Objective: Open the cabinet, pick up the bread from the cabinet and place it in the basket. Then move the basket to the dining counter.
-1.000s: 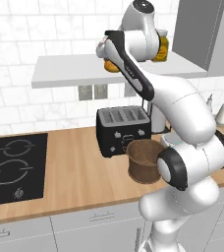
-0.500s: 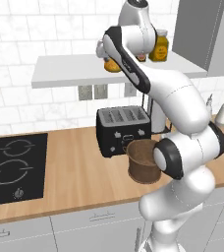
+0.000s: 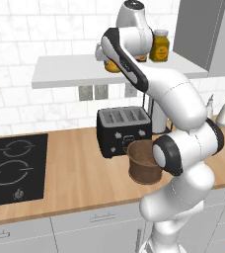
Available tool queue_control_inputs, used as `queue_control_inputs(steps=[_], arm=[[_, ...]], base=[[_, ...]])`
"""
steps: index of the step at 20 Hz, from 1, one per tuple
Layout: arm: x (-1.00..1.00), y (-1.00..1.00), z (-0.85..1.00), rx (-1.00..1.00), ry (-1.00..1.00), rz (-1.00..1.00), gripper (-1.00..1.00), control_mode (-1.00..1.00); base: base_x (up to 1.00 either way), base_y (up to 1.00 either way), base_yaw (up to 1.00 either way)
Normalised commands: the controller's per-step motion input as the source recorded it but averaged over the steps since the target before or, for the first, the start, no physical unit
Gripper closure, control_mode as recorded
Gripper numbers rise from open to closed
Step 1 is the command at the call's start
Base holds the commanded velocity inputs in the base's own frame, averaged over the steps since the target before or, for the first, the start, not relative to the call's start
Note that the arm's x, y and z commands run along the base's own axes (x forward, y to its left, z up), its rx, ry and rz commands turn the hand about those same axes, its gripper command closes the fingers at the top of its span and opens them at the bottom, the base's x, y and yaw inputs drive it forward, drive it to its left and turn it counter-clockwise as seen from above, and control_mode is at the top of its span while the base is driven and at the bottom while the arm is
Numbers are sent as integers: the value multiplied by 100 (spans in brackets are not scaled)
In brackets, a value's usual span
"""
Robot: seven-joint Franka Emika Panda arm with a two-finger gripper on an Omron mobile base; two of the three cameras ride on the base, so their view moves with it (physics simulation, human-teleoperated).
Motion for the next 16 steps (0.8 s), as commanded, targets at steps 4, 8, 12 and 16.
queue_control_inputs(steps=[4, 8, 12, 16], arm=[[4, -1, -23, 0, 0, 0, -100, -100], [0, 0, -19, 0, 0, 0, -100, -100], [6, 0, -6, 0, 0, 0, -100, -100], [18, 0, 0, 0, 0, 0, -100, -100]], base=[[0, 0, 0], [0, 0, 0], [0, 0, 0], [0, 0, 0]])
